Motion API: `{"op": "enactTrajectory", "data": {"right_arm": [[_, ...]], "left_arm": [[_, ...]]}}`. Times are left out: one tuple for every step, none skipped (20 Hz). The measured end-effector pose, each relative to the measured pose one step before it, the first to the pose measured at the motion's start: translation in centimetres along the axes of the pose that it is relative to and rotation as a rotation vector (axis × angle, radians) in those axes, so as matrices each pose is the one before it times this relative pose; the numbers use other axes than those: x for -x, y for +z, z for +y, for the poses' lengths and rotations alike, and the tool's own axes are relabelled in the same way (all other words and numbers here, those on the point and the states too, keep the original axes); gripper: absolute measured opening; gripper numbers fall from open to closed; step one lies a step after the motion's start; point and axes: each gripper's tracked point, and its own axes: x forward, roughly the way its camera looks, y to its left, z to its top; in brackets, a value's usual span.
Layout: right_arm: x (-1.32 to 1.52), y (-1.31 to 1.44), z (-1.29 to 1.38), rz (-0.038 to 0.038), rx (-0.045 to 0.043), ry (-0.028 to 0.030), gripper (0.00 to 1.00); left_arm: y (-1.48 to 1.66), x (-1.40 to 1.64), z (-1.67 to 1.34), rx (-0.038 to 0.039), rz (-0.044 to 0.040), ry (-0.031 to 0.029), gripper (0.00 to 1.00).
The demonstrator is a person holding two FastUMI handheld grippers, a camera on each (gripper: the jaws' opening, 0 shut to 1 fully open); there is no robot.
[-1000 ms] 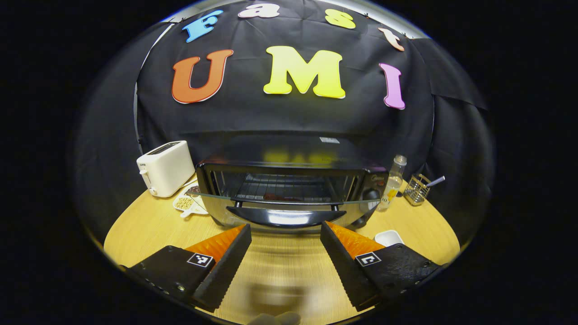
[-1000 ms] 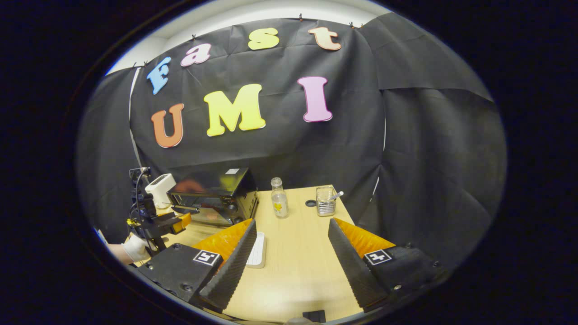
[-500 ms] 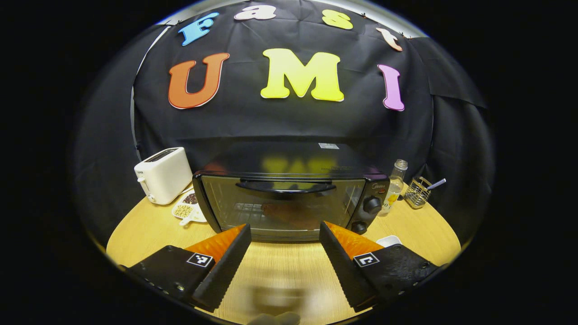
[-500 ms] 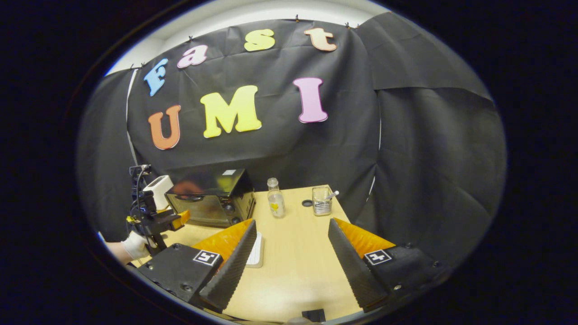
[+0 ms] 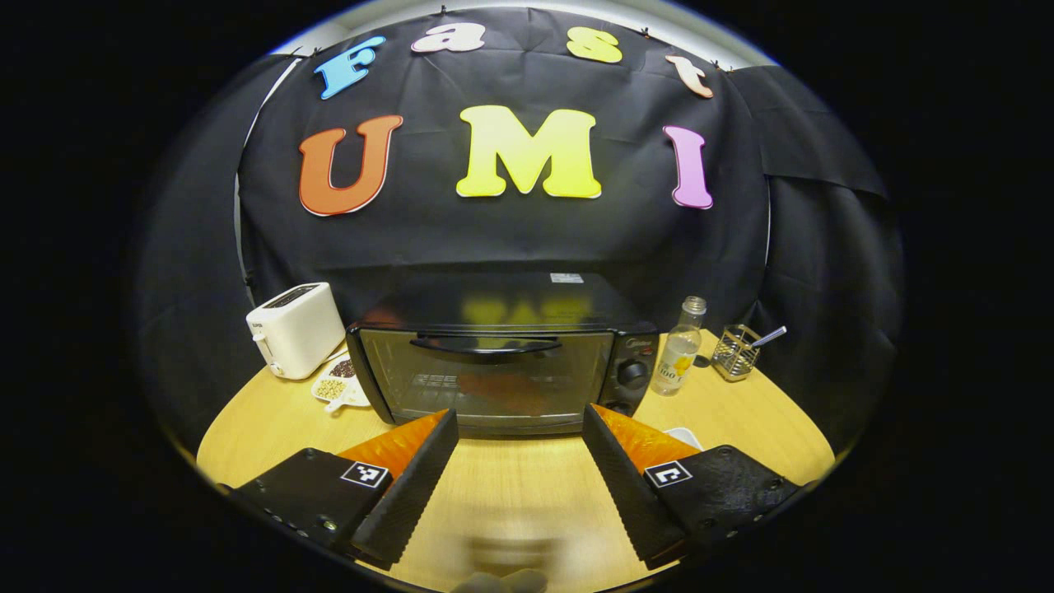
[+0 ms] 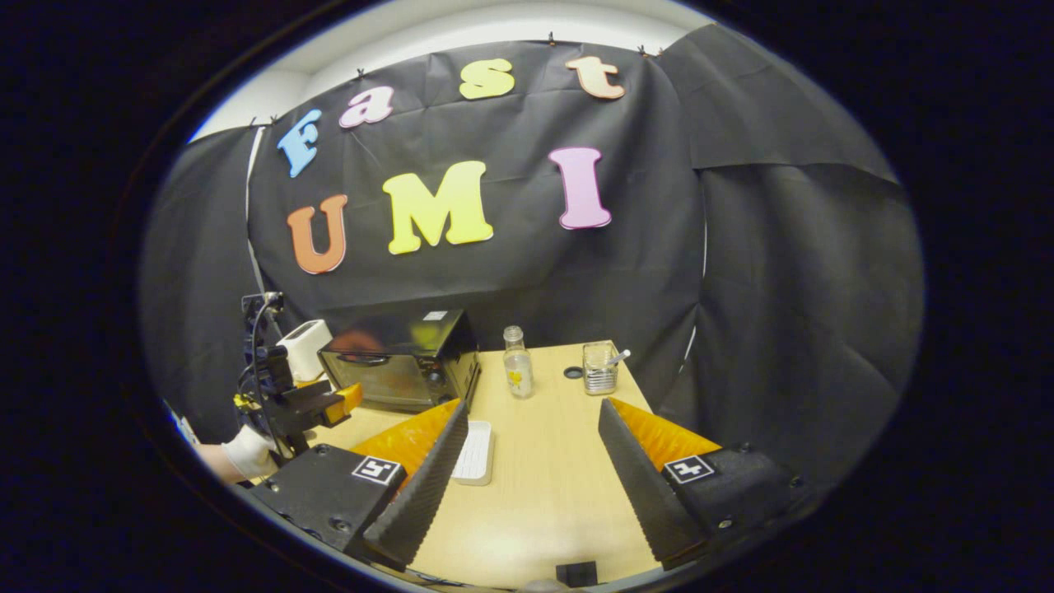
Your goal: Open the electric oven with the left hand, put the food in, and close the electric oven.
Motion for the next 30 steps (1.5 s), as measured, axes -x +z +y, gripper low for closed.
{"op": "enactTrajectory", "data": {"right_arm": [[0.421,0.341,-0.114,-0.01177,0.00556,0.00823,1.0],[0.531,0.314,-0.193,-0.01369,0.0072,0.00739,1.0],[0.466,0.267,-0.315,-0.0081,0.00645,0.00084,1.0],[0.474,0.215,-0.38,-0.00726,0.00139,0.00115,1.0],[0.782,0.631,-0.116,-0.01946,0.00347,0.00662,1.0],[0.789,0.663,-0.289,-0.02298,0.00974,-0.00091,1.0],[0.817,0.546,-0.259,-0.02313,0.0109,-0.00021,1.0],[0.959,0.502,-0.234,-0.02303,0.00881,0.00054,1.0],[0.909,0.598,-0.193,-0.02716,0.00477,0.00265,1.0],[0.897,0.597,-0.24,-0.0329,0.00148,0.00187,1.0],[0.834,0.798,-0.124,-0.03958,-0.00055,0.00565,1.0],[0.71,0.698,-0.131,-0.04076,0.00083,0.00353,0.96],[0.547,0.461,-0.192,-0.03243,0.00169,0.00129,1.0],[0.362,0.046,0.146,-0.02109,0.00108,0.00994,0.96],[0.364,0.02,0.264,-0.00877,0.00035,0.01103,1.0],[0.089,-0.273,0.149,-0.00051,0.00143,0.01161,0.96],[0.144,-0.23,0.255,0.01059,-0.00068,0.00887,0.96],[0.094,-0.322,0.124,0.0141,-0.00308,0.00638,1.0],[0.311,-0.094,0.187,0.00297,-0.00774,0.00413,1.0],[0.408,0.415,0.244,-0.0041,-0.00965,0.00255,0.96],[0.294,0.312,0.316,-0.00617,-0.00563,-0.00063,0.96],[0.405,-0.042,0.204,-0.00424,0.00152,-0.00596,1.0],[0.237,0.161,0.266,-0.00174,0.00376,-0.00567,1.0],[0.38,-0.047,0.353,0.00784,0.00305,-0.00565,0.96],[0.316,0.394,0.474,-0.00812,-0.00047,0.00387,1.0],[0.198,0.385,0.393,-0.00431,0.00044,-0.00116,1.0],[-0.001,0.174,0.176,0.00148,0.00422,-0.00366,0.96],[0.133,0.107,0.223,0.00151,0.00086,-0.00547,1.0],[0.063,0.343,0.337,-0.00544,-0.00098,0.00085,0.96],[0.02,0.324,0.324,-0.00539,-0.00159,-0.00141,1.0]], "left_arm": [[0.964,1.112,-1.06,0.01206,-0.01922,-0.0101,0.97],[1.346,1.302,-0.692,0.00337,-0.02823,-0.00686,0.97],[1.552,1.457,-0.595,-0.00509,-0.02961,-0.00146,0.97],[1.481,1.514,-0.327,-0.00481,-0.02968,0.00298,0.97],[1.871,1.94,-0.278,-0.00654,-0.03759,0.00361,0.97],[1.84,1.919,0.01,-0.01159,-0.03157,0.0117,0.97],[1.637,2.124,0.217,-0.01029,-0.02971,0.01335,0.96],[1.449,2.005,0.221,-0.00704,-0.02984,0.018,0.96],[1.292,2.116,0.336,-0.00227,-0.02265,0.01765,0.96],[1.183,2.112,0.22,-0.00255,-0.01828,0.01615,0.96],[0.949,2.052,0.324,-0.00356,-0.01553,0.0134,0.96],[0.702,1.947,0.518,-0.00222,-0.01006,0.01816,0.96],[0.606,1.888,0.59,0.0009,-0.0149,0.01824,0.96],[0.663,1.866,0.781,-0.00556,-0.01377,0.02389,0.96],[0.326,1.704,1.07,-0.0128,-0.01044,0.02951,0.97],[0.048,1.456,1.115,-0.01422,-0.00801,0.03067,0.97],[0.119,1.377,1.019,-0.01743,-0.00628,0.0253,0.97],[0.278,0.988,0.823,-0.01181,-0.00458,0.01767,0.97],[0.018,0.888,0.56,-0.00524,0.00451,0.00994,0.97],[0.036,0.606,0.544,0.00243,-0.00247,0.00843,0.98],[-0.013,0.46,0.509,0.01006,0.0004,0.01001,0.97],[0.2,0.234,0.294,0.01331,-0.00441,0.00083,0.97],[0.231,-0.014,0.05,0.00855,-0.00858,-0.00618,0.97],[-0.117,-0.162,0.272,0.00381,0.00668,-0.00307,0.97],[0.13,-0.114,0.196,0.00106,-0.00365,-0.00766,0.97],[0.431,-0.366,0.134,-0.00416,-0.01208,-0.00469,0.98],[0.336,-0.512,0.115,-0.0019,-0.0077,-0.0034,0.97],[0.117,-0.29,-0.195,0.00288,-0.00731,-0.01139,0.97],[0.178,-0.305,-0.119,0.00368,-0.00314,-0.01202,0.97],[0.022,-0.348,-0.072,0.00168,-0.00104,-0.01077,0.97]]}}
